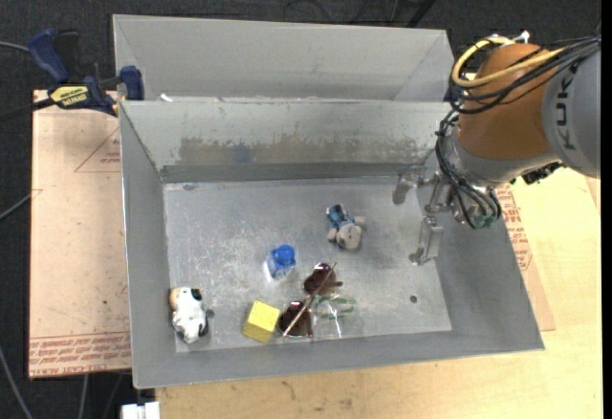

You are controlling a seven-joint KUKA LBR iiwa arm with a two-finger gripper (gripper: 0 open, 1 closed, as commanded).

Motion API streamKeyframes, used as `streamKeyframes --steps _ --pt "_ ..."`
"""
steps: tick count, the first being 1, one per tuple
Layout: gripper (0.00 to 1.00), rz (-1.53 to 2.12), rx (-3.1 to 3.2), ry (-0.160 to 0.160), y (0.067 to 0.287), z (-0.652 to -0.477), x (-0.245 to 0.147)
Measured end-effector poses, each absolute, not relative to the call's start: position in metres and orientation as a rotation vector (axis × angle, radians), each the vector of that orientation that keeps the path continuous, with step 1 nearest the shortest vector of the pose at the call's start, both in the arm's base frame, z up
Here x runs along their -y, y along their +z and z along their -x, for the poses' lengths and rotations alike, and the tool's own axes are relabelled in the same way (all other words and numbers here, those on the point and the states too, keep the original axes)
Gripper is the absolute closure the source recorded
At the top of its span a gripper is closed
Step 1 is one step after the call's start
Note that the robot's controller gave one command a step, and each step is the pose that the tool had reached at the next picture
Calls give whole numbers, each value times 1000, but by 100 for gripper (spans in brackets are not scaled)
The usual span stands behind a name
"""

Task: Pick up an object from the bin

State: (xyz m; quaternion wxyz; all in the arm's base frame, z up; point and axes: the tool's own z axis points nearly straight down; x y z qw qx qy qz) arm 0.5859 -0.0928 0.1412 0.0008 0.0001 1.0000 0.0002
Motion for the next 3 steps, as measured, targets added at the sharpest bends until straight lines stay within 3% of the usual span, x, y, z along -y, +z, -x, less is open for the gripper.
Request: streamKeyframes --steps 1,2,3 --pt "0 -189 -3126 -2 102 -606 50" --pt "0 -96 -3142 3 81 -609 17" --pt "0 -336 -3122 2 96 -604 22"
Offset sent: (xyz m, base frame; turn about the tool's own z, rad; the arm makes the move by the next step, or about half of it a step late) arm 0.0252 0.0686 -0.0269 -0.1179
